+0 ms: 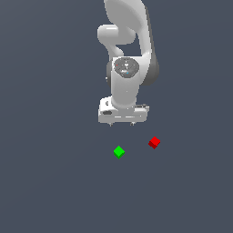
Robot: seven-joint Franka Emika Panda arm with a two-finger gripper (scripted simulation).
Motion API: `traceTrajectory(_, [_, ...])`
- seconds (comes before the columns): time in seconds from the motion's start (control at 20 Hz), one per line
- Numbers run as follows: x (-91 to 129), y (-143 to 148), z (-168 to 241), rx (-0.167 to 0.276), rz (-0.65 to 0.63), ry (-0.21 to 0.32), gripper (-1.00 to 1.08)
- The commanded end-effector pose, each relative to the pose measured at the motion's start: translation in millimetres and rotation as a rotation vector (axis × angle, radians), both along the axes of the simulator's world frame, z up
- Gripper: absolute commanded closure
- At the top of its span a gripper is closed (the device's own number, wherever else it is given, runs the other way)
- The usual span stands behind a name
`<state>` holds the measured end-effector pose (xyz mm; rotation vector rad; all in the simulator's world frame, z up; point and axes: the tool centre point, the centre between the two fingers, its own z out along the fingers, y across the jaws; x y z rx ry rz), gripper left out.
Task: Stack the red cube on top of the green cube.
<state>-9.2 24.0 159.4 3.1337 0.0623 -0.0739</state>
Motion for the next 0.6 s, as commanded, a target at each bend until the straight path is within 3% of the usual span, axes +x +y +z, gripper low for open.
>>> traceTrajectory(0.0, [0.0, 0.0, 0.0, 0.000, 0.000, 0.000, -0.92])
traceTrajectory(0.3, [5.3, 9.8, -5.7, 0.002, 0.044, -0.003, -0.92])
traceTrajectory(0.55, [16.4, 34.5, -19.3, 0.006, 0.150, -0.009, -0.92])
